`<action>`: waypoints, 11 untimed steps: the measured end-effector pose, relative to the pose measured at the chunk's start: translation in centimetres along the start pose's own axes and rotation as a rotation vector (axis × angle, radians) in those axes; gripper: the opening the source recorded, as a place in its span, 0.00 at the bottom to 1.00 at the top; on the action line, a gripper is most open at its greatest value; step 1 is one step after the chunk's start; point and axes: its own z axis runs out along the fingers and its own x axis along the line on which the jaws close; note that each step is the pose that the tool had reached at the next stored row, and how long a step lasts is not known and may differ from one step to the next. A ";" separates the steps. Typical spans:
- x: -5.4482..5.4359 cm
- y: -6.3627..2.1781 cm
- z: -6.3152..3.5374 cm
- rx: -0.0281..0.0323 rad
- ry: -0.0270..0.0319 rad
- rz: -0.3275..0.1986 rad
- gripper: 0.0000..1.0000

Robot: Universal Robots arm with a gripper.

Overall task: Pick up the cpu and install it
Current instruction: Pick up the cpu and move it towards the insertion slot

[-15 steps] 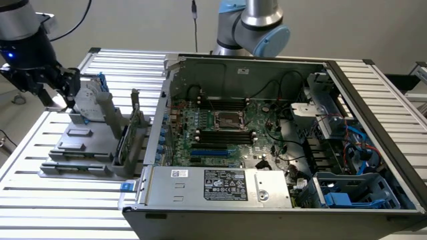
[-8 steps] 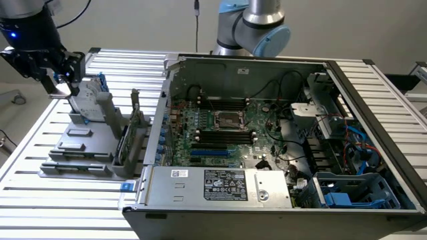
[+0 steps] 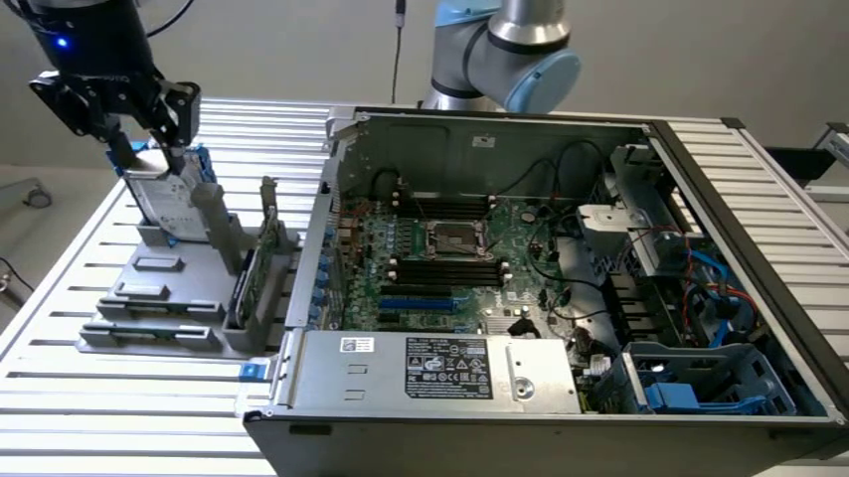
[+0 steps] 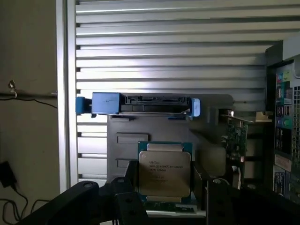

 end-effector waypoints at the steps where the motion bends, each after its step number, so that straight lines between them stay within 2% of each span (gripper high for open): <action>1: -0.4 0.07 -0.14 0.0000 0.0001 0.000 0.55; 11: -4.9 0.45 -1.25 -0.0001 0.0001 0.000 0.55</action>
